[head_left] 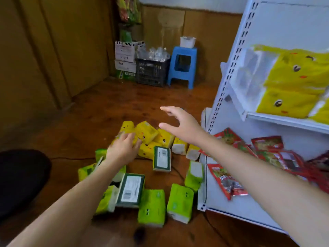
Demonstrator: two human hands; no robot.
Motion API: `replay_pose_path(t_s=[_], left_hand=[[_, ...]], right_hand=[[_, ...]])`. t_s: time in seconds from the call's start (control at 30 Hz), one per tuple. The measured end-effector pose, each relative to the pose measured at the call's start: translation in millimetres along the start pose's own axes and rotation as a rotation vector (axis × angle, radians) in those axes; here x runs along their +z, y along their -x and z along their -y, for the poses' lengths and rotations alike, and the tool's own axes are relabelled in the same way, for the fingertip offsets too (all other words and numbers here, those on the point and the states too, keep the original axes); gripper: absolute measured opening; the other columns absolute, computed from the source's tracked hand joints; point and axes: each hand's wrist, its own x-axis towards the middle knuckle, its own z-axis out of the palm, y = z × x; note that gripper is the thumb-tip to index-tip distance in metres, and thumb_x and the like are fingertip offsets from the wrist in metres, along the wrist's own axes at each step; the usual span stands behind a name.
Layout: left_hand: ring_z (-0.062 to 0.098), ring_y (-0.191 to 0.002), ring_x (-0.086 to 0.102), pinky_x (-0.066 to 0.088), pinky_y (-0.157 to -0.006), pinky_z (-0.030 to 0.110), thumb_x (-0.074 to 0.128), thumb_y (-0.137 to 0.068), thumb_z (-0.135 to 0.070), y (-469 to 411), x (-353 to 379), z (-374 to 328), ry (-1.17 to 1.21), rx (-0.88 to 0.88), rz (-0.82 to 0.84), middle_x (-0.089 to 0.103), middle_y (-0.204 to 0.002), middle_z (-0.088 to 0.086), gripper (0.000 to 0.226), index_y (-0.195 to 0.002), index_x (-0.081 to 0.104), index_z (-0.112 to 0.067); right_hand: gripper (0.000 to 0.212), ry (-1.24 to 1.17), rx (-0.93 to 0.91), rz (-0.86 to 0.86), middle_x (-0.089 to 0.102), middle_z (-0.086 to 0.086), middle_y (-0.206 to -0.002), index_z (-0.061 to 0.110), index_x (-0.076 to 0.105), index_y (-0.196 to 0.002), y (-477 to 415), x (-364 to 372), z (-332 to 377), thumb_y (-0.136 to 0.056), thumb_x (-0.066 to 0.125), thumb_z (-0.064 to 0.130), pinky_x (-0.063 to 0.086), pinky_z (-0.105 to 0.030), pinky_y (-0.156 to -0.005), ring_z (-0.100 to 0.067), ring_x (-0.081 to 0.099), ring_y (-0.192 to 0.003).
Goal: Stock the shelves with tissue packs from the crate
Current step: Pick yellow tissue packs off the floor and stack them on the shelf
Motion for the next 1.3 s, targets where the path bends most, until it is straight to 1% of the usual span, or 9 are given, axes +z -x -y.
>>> replay_pose_path(t_s=[0.1, 0.27, 0.47, 0.6, 0.8, 0.97, 1.07, 1.17, 1.3], left_hand=[[0.031, -0.13, 0.039, 0.039, -0.1, 0.042, 0.033, -0.098, -0.045, 2, 37, 44, -0.06, -0.054, 0.154, 0.034, -0.145, 0.007, 0.051, -0.144, 0.029, -0.023], [0.031, -0.134, 0.032, 0.036, -0.102, 0.045, 0.032, -0.1, -0.039, 1, 73, 88, -0.02, -0.125, 0.282, 0.029, -0.148, 0.01, 0.049, -0.143, 0.029, -0.016], [0.029, -0.132, 0.033, 0.035, -0.102, 0.041, 0.035, -0.099, -0.035, 4, 103, 90, 0.05, -0.037, 0.275, 0.033, -0.143, 0.01, 0.046, -0.14, 0.034, -0.015], [0.028, -0.129, 0.035, 0.036, -0.1, 0.039, 0.035, -0.099, -0.034, -10, 115, 85, 0.061, 0.011, 0.239, 0.036, -0.141, 0.01, 0.044, -0.139, 0.036, -0.015], [0.028, -0.13, 0.035, 0.038, -0.1, 0.041, 0.038, -0.099, -0.035, -20, 123, 81, 0.181, -0.001, 0.245, 0.035, -0.143, 0.01, 0.048, -0.142, 0.034, -0.015], [0.027, -0.13, 0.038, 0.038, -0.101, 0.039, 0.038, -0.099, -0.036, -30, 125, 81, 0.197, -0.018, 0.256, 0.032, -0.145, 0.009, 0.049, -0.143, 0.033, -0.015], [0.024, -0.128, 0.04, 0.038, -0.1, 0.036, 0.038, -0.099, -0.037, -31, 124, 81, 0.197, 0.001, 0.265, 0.031, -0.146, 0.007, 0.048, -0.143, 0.035, -0.017], [0.02, -0.128, 0.04, 0.037, -0.1, 0.032, 0.038, -0.099, -0.036, -31, 123, 82, 0.216, 0.004, 0.242, 0.031, -0.146, 0.004, 0.047, -0.142, 0.035, -0.018], [0.016, -0.133, 0.035, 0.032, -0.104, 0.028, 0.039, -0.098, -0.038, -33, 129, 87, 0.223, -0.045, 0.221, 0.03, -0.148, 0.0, 0.047, -0.142, 0.036, -0.021]], right_hand=[[0.054, 0.075, 0.151, 0.096, 0.045, -0.005, -0.138, 0.02, 0.042, -0.137, -1, 44, -37, -0.088, 0.062, 0.03, 0.031, -0.017, -0.091, -0.018, 0.043, -0.127], [0.063, 0.127, 0.439, 0.249, 0.034, -0.009, -0.148, 0.016, 0.033, -0.142, -5, 80, -81, -0.088, 0.061, 0.034, 0.033, -0.038, -0.107, -0.026, 0.032, -0.136], [0.056, 0.072, 0.646, 0.185, 0.039, -0.014, -0.144, 0.008, 0.038, -0.139, 16, 102, -109, -0.089, 0.061, 0.019, 0.035, -0.027, -0.095, -0.028, 0.041, -0.131], [0.054, 0.09, 0.735, 0.123, 0.038, -0.014, -0.145, 0.003, 0.039, -0.137, 35, 104, -144, -0.089, 0.06, 0.017, 0.031, -0.033, -0.104, -0.029, 0.036, -0.134], [0.057, 0.134, 0.82, 0.023, 0.039, -0.018, -0.144, 0.004, 0.038, -0.139, 27, 89, -184, -0.089, 0.061, 0.02, 0.033, -0.04, -0.107, -0.031, 0.038, -0.132], [0.059, 0.095, 0.818, 0.01, 0.036, -0.017, -0.145, 0.01, 0.037, -0.141, -5, 93, -208, -0.089, 0.061, 0.024, 0.032, -0.034, -0.105, -0.031, 0.036, -0.132], [0.064, 0.06, 0.829, 0.012, 0.029, -0.015, -0.146, 0.011, 0.034, -0.143, -25, 111, -220, -0.088, 0.062, 0.026, 0.035, -0.021, -0.098, -0.033, 0.035, -0.133], [0.068, 0.079, 0.886, 0.073, 0.016, -0.021, -0.15, 0.024, 0.031, -0.145, -42, 135, -240, -0.086, 0.061, 0.04, 0.03, -0.042, -0.11, -0.037, 0.022, -0.139], [0.06, 0.198, 0.99, 0.083, 0.004, -0.019, -0.155, 0.027, 0.03, -0.144, -54, 156, -266, -0.091, 0.053, 0.041, 0.014, -0.041, -0.114, -0.038, 0.008, -0.142]])
